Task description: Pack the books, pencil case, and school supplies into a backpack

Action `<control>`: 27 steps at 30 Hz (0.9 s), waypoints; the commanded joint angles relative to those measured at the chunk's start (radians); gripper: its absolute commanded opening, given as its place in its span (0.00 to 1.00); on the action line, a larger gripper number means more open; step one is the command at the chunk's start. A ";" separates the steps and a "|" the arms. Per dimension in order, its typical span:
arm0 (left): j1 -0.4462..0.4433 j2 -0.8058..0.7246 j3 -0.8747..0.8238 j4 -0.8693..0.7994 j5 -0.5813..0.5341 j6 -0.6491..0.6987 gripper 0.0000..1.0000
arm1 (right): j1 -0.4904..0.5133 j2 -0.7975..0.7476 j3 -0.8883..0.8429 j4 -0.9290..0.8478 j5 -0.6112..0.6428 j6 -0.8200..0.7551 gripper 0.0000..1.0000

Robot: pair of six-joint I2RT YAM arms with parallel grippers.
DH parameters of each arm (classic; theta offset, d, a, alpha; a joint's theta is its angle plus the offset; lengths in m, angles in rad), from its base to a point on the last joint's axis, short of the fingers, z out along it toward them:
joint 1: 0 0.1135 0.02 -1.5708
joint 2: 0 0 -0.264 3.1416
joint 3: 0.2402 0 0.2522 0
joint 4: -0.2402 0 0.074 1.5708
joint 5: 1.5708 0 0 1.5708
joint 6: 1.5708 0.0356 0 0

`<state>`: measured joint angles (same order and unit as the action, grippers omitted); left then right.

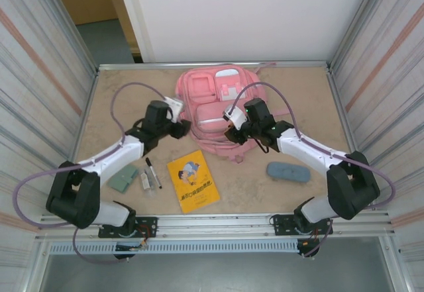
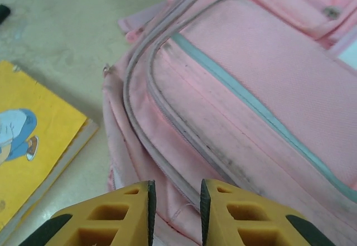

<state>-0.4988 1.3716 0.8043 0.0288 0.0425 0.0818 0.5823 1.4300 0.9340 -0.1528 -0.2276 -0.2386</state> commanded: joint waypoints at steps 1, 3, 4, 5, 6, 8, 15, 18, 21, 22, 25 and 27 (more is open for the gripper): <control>-0.148 0.002 -0.073 0.102 0.023 0.435 0.66 | -0.010 -0.068 -0.016 0.008 0.066 0.134 0.30; -0.202 0.038 -0.071 0.138 0.020 0.550 0.66 | -0.017 -0.106 -0.026 -0.002 0.149 0.256 0.35; -0.208 0.055 -0.056 0.134 0.030 0.573 0.67 | -0.022 -0.129 -0.036 -0.002 0.190 0.312 0.38; -0.208 0.076 -0.028 0.119 0.050 0.592 0.67 | -0.030 -0.153 -0.048 -0.010 0.248 0.381 0.44; -0.208 0.101 -0.001 0.105 0.059 0.607 0.67 | -0.042 -0.177 -0.051 -0.036 0.318 0.455 0.50; -0.212 0.161 0.063 0.077 0.046 0.644 0.67 | -0.103 -0.223 -0.036 -0.150 0.421 0.647 0.69; -0.228 0.327 0.179 0.029 0.046 0.763 0.62 | -0.368 -0.320 -0.077 -0.317 0.202 0.839 0.87; -0.229 0.347 0.218 0.006 0.068 0.772 0.36 | -0.374 -0.365 -0.118 -0.276 0.156 0.811 0.85; -0.231 0.322 0.208 0.064 0.097 0.767 0.00 | -0.371 -0.374 -0.119 -0.272 0.080 0.788 0.80; -0.233 0.312 0.217 0.067 0.087 0.757 0.00 | -0.366 -0.370 -0.105 -0.292 0.052 0.782 0.80; -0.234 0.277 0.234 0.075 0.052 0.719 0.00 | -0.311 -0.359 -0.084 -0.329 -0.003 0.734 0.80; -0.218 0.262 0.237 0.121 0.047 0.685 0.00 | -0.242 -0.356 -0.079 -0.343 -0.028 0.662 0.79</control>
<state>-0.7292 1.6962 0.9970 0.0605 0.1051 0.8066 0.2749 1.0763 0.8200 -0.4488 -0.1627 0.5076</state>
